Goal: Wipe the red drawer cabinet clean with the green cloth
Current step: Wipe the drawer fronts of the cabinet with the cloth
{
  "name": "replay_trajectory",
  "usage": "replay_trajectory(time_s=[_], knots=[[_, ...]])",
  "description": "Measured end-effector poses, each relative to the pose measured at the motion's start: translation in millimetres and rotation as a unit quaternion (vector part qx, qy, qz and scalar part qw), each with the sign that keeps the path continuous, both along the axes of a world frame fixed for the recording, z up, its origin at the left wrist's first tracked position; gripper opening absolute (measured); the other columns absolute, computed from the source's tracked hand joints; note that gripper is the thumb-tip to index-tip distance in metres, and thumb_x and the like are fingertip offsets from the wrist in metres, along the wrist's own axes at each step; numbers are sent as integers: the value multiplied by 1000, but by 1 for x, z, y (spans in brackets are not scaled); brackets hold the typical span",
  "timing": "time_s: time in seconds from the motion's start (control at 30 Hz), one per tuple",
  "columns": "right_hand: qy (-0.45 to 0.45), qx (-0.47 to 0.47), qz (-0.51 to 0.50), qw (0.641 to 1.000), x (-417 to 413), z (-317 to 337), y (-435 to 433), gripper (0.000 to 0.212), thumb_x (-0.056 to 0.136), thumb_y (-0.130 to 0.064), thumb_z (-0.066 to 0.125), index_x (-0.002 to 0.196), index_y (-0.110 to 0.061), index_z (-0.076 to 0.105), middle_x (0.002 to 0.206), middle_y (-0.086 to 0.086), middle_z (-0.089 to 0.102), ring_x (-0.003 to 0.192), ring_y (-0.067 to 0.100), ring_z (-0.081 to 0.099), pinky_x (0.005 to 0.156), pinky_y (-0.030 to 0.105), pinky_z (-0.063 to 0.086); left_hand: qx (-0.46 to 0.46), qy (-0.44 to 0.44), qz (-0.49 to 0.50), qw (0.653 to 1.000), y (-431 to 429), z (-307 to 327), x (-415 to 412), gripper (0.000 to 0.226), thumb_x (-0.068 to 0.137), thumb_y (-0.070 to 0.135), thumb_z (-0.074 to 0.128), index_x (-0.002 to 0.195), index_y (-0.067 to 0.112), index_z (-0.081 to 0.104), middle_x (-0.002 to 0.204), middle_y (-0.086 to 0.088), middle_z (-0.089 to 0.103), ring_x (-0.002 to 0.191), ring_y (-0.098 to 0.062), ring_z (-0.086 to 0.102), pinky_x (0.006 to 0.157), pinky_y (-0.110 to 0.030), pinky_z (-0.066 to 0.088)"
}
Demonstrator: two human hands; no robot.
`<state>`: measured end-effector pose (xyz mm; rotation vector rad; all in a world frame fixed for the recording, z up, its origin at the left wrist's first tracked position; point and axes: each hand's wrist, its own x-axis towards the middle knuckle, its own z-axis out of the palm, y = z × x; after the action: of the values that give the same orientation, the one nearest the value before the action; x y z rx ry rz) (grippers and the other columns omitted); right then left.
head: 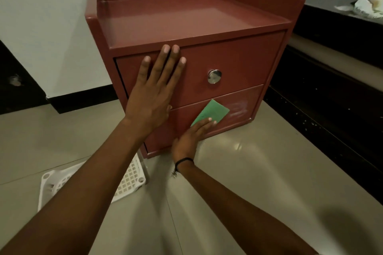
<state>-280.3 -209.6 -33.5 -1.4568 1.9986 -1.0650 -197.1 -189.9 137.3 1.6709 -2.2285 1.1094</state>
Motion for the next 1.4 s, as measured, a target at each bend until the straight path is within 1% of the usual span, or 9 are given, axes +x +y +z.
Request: replay_trajectory(time_s=[0.2, 0.33, 0.47, 0.6, 0.7, 0.83, 1.0, 1.1, 1.4], knots=[[208, -134, 135, 960, -78, -38, 0, 92, 75, 15, 24, 153, -7, -18, 163, 18, -18, 152, 38, -4, 108, 44, 44, 9, -14, -8, 1000, 1, -4, 7, 126, 72, 42, 78, 158, 10, -7, 166, -16, -10, 154, -32, -8, 122, -50, -7], [-116, -74, 35, 990, -26, 11, 1, 101, 79, 13, 47, 154, -8, -18, 162, 12, -23, 150, 26, -14, 123, 34, 9, 21, -9, -4, 1000, -2, -6, 6, 126, 71, 27, 79, 158, 11, -11, 166, -14, -14, 153, -30, -13, 120, -49, -11], [-352, 74, -161, 919, -2, 69, -35, 97, 86, -8, 58, 147, 13, -15, 159, 31, -13, 151, 37, -10, 122, 31, -3, 24, 6, -10, 1000, -5, -8, 3, 112, 78, 23, 68, 158, 12, -11, 165, -13, -17, 152, -30, -17, 119, -51, -14], [-157, 23, -69, 985, 26, 47, 0, 83, 93, -18, 47, 145, 20, -7, 156, 38, -11, 148, 47, -10, 121, 44, -14, 17, 11, 9, 1000, -6, -11, 2, 124, 68, 20, 76, 158, 11, -9, 162, -12, -23, 151, -29, -20, 118, -51, -18], [-63, -93, 74, 991, 25, 7, 32, 100, 90, 1, 57, 150, -3, -22, 160, 14, -29, 150, 21, -22, 123, 37, 19, 29, 13, 13, 999, -7, -13, 1, 129, 68, 27, 81, 158, 11, -11, 160, -12, -29, 150, -29, -24, 117, -51, -20], [-103, -152, 80, 980, -21, 20, 33, 104, 73, 23, 46, 155, -8, -10, 165, 7, -16, 151, 13, -12, 116, 7, 7, 43, 6, 26, 999, -3, -8, 1, 134, 68, 37, 83, 157, 11, -14, 160, -12, -31, 149, -30, -25, 117, -51, -20], [-198, -220, -63, 953, -68, 11, 42, 104, 71, 32, 30, 158, -22, 13, 165, -4, 17, 152, 12, 13, 123, 30, 18, 42, -8, 38, 998, -1, -6, 1, 135, 68, 43, 81, 156, 10, -16, 162, -14, -27, 150, -31, -23, 115, -51, -24], [-184, -150, -117, 964, -66, 4, 25, 99, 74, 26, 34, 157, -24, 10, 165, 2, 15, 152, 20, 16, 122, 35, 24, 44, -4, 34, 998, 0, -6, 1, 135, 67, 42, 82, 157, 10, -14, 163, -14, -24, 151, -31, -21, 115, -51, -23], [-48, -114, 77, 989, -44, 5, 12, 100, 75, 21, 42, 157, -9, -7, 164, 9, -20, 152, 24, -14, 123, 27, 9, 44, -6, 41, 998, 0, -6, -2, 135, 69, 47, 80, 156, 10, -16, 162, -15, -27, 150, -32, -23, 117, -53, -19]])
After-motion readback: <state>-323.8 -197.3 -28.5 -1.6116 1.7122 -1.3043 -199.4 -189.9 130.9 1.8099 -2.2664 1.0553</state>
